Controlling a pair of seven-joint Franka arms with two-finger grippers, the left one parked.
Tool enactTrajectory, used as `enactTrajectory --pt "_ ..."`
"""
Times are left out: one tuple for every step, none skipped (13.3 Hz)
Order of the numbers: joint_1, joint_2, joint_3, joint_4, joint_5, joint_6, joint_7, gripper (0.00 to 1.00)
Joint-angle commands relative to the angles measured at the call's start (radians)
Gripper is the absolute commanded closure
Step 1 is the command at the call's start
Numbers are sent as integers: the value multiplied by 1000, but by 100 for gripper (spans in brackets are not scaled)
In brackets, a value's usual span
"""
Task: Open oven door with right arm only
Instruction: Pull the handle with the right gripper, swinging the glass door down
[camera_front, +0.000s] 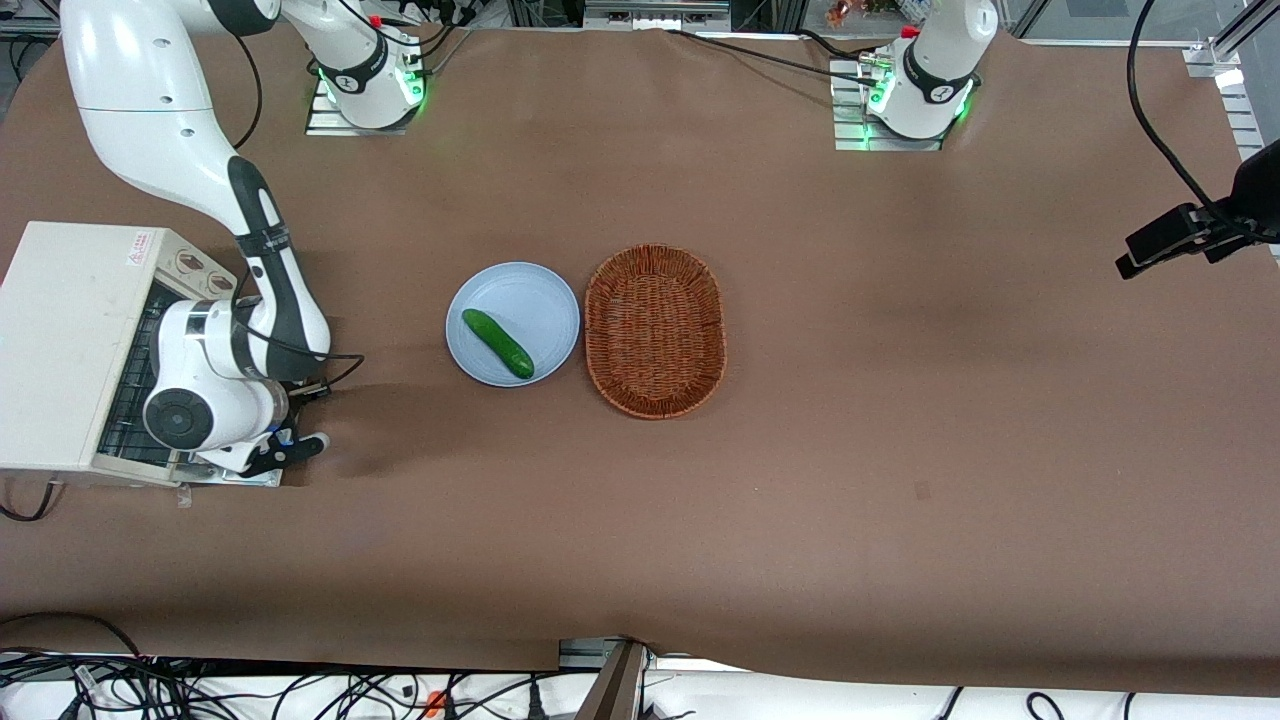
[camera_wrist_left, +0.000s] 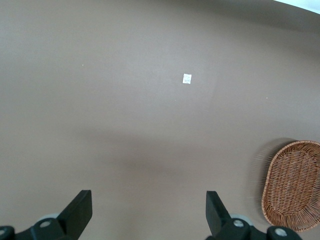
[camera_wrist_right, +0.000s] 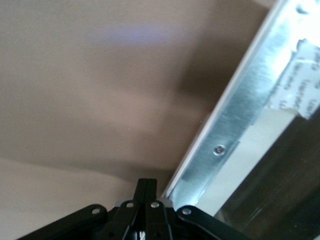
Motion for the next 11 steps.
enactTrajectory --pt "-26 -8 -44 -9 18 -97 102 100" --pt "-25 -8 -44 -3 27 -108 148 100" --pt "-22 -8 -42 5 33 -122 183 100" --pt "-18 -8 -39 18 34 -137 209 100" --pt "-15 -5 -38 25 40 -154 240 100" --pt "-14 -5 -38 28 62 -160 260 100" --pt "-6 -5 -38 28 75 -164 274 100" --pt "1 -5 -36 28 78 -164 297 100" --pt "9 -5 -36 28 78 -164 321 100" --pt "21 -5 -36 31 81 -164 343 100" --pt "31 -5 -36 43 104 -170 360 100"
